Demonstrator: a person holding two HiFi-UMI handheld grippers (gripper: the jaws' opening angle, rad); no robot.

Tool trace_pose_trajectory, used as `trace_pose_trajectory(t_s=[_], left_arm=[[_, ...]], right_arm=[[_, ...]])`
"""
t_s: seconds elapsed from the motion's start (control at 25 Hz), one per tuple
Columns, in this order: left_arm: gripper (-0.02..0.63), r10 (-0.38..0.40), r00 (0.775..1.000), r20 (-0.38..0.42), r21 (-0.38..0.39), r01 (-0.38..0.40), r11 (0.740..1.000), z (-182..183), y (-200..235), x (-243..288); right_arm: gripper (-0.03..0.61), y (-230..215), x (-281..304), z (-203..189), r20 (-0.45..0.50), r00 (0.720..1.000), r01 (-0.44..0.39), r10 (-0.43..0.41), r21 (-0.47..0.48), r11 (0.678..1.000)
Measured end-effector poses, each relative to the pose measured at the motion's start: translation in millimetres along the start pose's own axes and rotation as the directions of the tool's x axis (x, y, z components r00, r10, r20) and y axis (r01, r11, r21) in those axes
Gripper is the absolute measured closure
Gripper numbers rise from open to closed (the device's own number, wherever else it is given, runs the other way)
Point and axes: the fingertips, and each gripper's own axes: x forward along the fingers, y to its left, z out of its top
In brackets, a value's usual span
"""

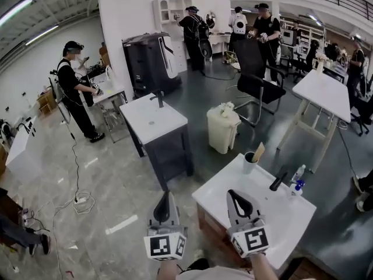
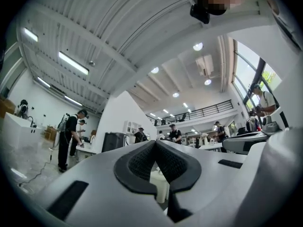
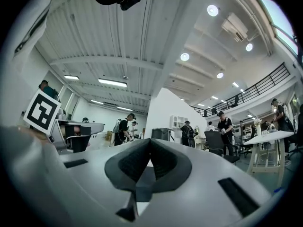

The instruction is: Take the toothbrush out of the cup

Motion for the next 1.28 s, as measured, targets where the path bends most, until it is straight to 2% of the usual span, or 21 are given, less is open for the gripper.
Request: trace_pose_trajectory(t_s=[0.24, 0.52, 0.64, 0.76, 0.92, 1.12, 1.28], left_arm=[[0.600, -0.034, 0.999, 0.009, -0.027, 0.035, 0.999, -14.8, 46.7, 78.6], [0.598, -0.062, 0.997, -0.042, -0.073, 0.058, 0.996, -50.4, 62.9, 127.1], [0.600, -0.058, 0.998, -0.026, -0.091, 0.056, 0.994, -55.8, 65.1, 140.0], [0.598, -0.046, 0.999, -0.028, -0.104, 0.042, 0.994, -57.5, 63.8, 141.6], [0.598, -0.040, 0.998, -0.043, -0.078, 0.037, 0.996, -58.4, 64.9, 138.7], [0.600, -0.062, 0.997, -0.046, -0.072, 0.059, 0.996, -57.2, 53.4, 142.4], [0.600, -0.094, 0.995, -0.040, -0.075, 0.091, 0.993, -56.2, 37.2, 150.1]], right_arm=[[0.566, -24.6, 86.5, -15.0, -0.014, 0.996, 0.094, -0.093, 0.074, 0.993], [0.566, -26.1, 140.1, -37.6, -0.053, 0.997, 0.069, -0.064, 0.082, 0.994], [0.566, -24.5, 158.5, -42.1, -0.040, 0.999, 0.035, -0.033, 0.063, 0.997], [0.566, -21.3, 161.9, -39.9, -0.031, 0.999, 0.013, -0.012, 0.040, 0.999], [0.566, -17.3, 160.6, -38.8, -0.029, 1.000, 0.008, -0.008, 0.014, 1.000], [0.566, -26.2, 157.5, -39.1, -0.028, 0.999, 0.024, -0.022, 0.058, 0.998], [0.566, -35.2, 150.8, -35.8, -0.023, 0.999, 0.047, -0.046, 0.057, 0.997]])
